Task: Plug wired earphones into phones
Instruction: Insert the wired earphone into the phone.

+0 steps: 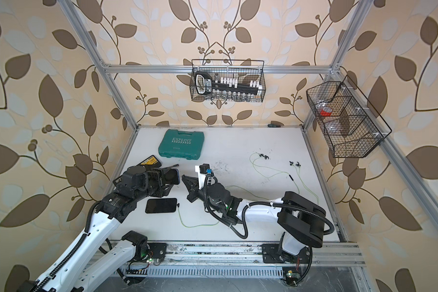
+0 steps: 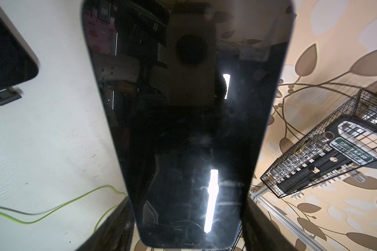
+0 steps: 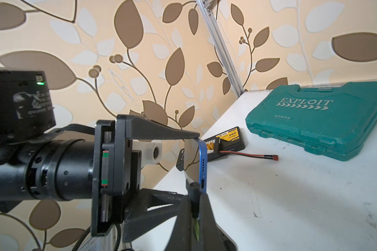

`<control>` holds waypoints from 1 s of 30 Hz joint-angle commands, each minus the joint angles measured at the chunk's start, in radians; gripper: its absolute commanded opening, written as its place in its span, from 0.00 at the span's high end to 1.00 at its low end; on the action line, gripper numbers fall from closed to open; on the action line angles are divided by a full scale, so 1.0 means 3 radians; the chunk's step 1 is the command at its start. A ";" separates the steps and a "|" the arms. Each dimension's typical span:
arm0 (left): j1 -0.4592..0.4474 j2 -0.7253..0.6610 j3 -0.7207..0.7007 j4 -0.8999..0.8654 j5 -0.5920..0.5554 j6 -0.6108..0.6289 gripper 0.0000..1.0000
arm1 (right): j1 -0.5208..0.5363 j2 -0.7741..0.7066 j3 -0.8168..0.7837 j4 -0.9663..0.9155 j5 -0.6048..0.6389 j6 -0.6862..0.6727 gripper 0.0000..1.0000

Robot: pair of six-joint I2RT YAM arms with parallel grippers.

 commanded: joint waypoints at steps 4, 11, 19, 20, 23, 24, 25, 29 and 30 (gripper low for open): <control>0.0027 -0.0078 0.0059 0.0190 -0.0027 -0.0007 0.29 | 0.0024 0.0175 0.0211 -0.0157 -0.0080 0.0024 1.00; 0.0027 -0.0096 0.0069 0.0160 -0.0031 -0.0002 0.29 | 0.0025 0.0228 0.0236 -0.0160 -0.0034 0.0034 1.00; 0.0027 -0.0076 0.0074 0.0149 -0.0049 0.0018 0.29 | 0.0030 0.0119 0.0154 -0.0096 0.0102 -0.0017 1.00; 0.0027 -0.0070 0.0074 0.0148 -0.0044 0.0016 0.29 | 0.0031 0.0117 0.0161 -0.0096 0.0110 -0.0030 1.00; 0.0027 -0.0065 0.0074 0.0146 -0.0044 0.0018 0.29 | 0.0028 0.0136 0.0152 -0.0090 0.0138 -0.0027 1.00; 0.0027 -0.0065 0.0080 0.0149 -0.0041 0.0016 0.29 | 0.0030 0.0140 0.0155 -0.0091 0.0133 -0.0037 1.00; 0.0027 -0.0065 0.0077 0.0149 -0.0046 0.0018 0.29 | 0.0029 0.0150 0.0170 -0.0106 0.0122 -0.0049 1.00; 0.0027 -0.0065 0.0077 0.0144 -0.0034 0.0013 0.29 | 0.0029 0.0156 0.0183 -0.0133 0.0147 -0.0074 1.00; 0.0027 -0.0065 0.0080 0.0138 -0.0030 0.0013 0.29 | 0.0029 0.0154 0.0188 -0.0152 0.0159 -0.0082 1.00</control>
